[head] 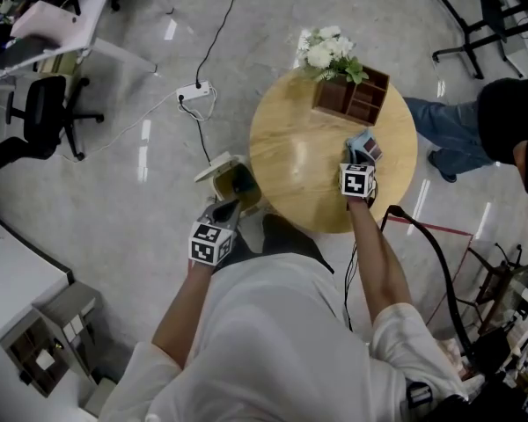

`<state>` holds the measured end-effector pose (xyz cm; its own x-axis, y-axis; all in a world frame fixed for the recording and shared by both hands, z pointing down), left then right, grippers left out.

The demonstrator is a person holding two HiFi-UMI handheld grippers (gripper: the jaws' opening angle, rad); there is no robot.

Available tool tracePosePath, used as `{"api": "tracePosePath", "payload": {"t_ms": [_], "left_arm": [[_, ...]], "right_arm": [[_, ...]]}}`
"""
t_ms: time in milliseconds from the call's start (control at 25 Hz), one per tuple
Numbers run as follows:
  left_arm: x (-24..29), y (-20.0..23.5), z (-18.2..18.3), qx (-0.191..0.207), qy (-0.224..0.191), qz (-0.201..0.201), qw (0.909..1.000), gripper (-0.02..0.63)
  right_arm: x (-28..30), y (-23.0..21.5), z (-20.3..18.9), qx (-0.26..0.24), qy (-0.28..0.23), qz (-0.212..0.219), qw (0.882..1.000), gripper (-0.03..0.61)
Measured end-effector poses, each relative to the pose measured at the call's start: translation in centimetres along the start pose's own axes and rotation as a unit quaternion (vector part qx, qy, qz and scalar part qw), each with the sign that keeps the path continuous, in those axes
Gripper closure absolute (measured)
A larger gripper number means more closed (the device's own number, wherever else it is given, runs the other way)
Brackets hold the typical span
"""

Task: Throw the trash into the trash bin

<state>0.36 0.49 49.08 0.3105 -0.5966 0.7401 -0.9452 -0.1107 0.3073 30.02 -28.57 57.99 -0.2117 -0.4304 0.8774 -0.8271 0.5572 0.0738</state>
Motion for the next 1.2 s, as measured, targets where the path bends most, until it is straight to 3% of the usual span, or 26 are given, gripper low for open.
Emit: {"api": "tracePosePath", "payload": {"t_ms": [640, 1200], "left_arm": [[-1.9, -0.1, 0.2, 0.017, -0.025, -0.002, 0.9995, 0.611], [-4.2, 0.2, -0.7, 0.029, -0.038, -0.002, 0.9989, 0.611]], "right_arm": [[-4.8, -0.4, -0.9, 0.009, -0.029, -0.029, 0.999, 0.529], [-8.3, 2.4, -1.5, 0.014, -0.058, -0.018, 0.998, 0.531]]}}
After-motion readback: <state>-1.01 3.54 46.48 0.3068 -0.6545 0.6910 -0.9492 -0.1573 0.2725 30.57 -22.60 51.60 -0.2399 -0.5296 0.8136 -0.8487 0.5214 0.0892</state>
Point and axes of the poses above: the fingertips, and each gripper's own axes: x forward along the fingers, y to its left, z out of its top, the point moved 10 cm from there along -x, backward along the fingers, and after that the axes turned 6 degrees about x, right-handed, at the moved point
